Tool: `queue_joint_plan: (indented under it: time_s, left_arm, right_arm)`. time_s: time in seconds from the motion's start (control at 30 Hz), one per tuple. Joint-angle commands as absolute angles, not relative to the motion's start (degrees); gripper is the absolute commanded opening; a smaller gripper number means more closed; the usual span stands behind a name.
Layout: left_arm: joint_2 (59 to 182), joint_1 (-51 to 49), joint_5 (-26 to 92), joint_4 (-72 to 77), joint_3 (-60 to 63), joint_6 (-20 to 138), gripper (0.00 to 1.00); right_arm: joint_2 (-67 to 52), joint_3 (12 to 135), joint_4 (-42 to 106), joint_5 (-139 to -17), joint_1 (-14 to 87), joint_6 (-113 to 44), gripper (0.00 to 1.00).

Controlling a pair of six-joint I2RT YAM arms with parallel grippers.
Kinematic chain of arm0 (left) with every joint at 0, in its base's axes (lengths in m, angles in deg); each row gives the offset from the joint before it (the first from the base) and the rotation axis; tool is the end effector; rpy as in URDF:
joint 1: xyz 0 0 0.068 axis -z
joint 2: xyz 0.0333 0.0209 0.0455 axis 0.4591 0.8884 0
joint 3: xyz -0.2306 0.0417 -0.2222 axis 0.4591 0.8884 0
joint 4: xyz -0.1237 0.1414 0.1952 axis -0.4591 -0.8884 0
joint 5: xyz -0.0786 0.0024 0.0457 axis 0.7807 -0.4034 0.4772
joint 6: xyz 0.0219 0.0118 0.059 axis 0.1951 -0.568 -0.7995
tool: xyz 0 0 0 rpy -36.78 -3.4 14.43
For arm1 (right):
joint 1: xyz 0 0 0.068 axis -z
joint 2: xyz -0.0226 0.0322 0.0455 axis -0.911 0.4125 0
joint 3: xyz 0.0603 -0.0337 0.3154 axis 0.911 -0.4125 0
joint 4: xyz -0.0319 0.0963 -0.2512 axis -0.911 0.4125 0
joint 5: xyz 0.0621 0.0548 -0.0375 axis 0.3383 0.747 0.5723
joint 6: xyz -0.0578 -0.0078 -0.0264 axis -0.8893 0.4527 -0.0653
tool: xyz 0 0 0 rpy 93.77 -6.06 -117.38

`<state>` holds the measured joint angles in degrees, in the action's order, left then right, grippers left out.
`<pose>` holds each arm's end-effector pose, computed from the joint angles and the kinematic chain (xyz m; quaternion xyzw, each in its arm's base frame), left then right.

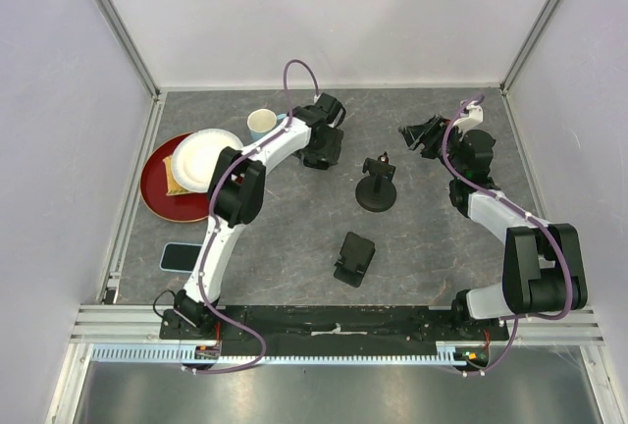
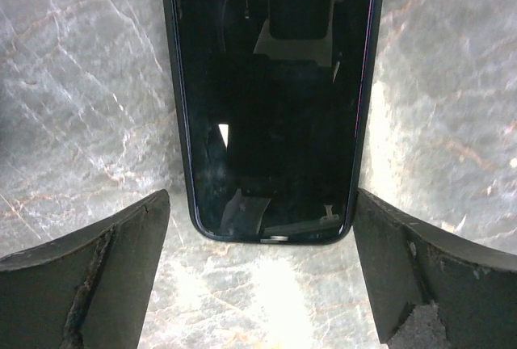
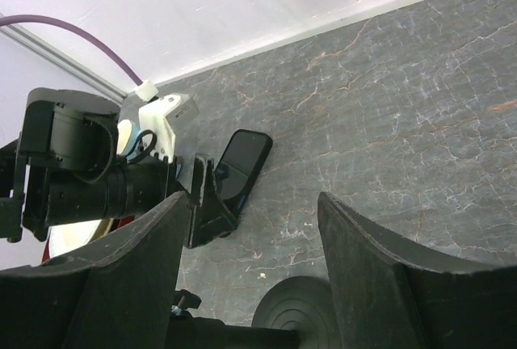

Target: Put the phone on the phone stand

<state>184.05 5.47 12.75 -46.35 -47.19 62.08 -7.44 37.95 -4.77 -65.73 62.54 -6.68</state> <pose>0.4867 -0.3018 0.1856 0.1268 0.9625 0.0030 0.2397 0.3234 0.0341 0.2918 0.0845 0.7303 0.3334 0.5902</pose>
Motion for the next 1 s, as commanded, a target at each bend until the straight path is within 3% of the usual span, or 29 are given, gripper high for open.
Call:
queue_joint_plan:
  time_s: [0.0,0.43,0.97]
  left_arm:
    - [177.6,5.5,15.3,-42.0,-42.2,57.0,0.98]
    - [191.5,2.8,18.9,-52.6,-64.7,51.8,1.0]
    - [194.8,1.9,26.9,-51.0,-65.8,51.4,1.0]
  right_arm:
    - [-7.0,37.7,-8.2,-64.5,62.8,-5.9,0.72]
    - [-6.6,37.6,-8.9,-64.3,63.0,-5.5,0.73]
    - [-6.1,37.5,-9.5,-63.8,63.1,-4.9,0.72]
